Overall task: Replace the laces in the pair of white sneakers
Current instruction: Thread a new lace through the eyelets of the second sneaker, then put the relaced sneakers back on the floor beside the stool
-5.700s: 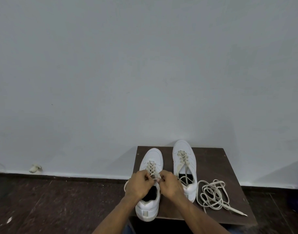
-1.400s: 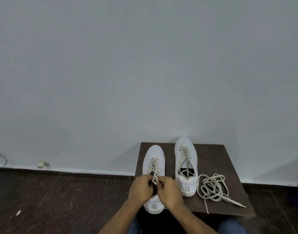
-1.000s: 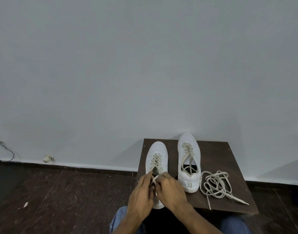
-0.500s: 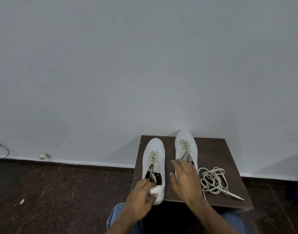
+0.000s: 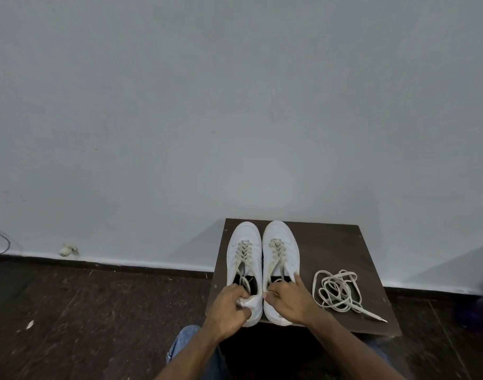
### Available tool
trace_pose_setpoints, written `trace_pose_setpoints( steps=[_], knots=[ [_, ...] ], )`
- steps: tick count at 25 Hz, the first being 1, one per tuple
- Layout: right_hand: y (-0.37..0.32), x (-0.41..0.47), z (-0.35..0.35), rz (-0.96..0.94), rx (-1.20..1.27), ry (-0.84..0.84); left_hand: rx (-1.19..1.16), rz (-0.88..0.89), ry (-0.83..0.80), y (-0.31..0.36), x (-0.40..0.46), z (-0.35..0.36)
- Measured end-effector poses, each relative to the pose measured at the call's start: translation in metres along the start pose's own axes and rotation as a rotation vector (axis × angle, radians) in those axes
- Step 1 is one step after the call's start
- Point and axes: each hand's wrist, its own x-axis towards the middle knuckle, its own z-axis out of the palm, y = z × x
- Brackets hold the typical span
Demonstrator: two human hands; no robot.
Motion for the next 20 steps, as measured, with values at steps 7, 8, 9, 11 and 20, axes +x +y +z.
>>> trace_pose_setpoints(
  steps=[7, 8, 9, 11, 20],
  knots=[
    [-0.017, 0.021, 0.004, 0.186, 0.029, 0.016, -0.046, 0.05, 0.095, -0.001, -0.001, 0.014],
    [-0.019, 0.026, 0.004, 0.204, 0.023, 0.015, -0.05, 0.068, 0.151, -0.001, -0.001, 0.017],
    [-0.018, 0.031, 0.006, 0.217, 0.014, -0.011, -0.053, 0.089, 0.223, -0.004, -0.001, 0.023],
    [-0.015, 0.038, 0.01, 0.226, 0.003, -0.046, -0.097, 0.162, 0.365, -0.008, 0.0, 0.037],
    [-0.018, 0.049, 0.008, 0.189, -0.143, -0.044, -0.191, 0.257, 0.606, -0.007, 0.01, 0.061]
  ],
)
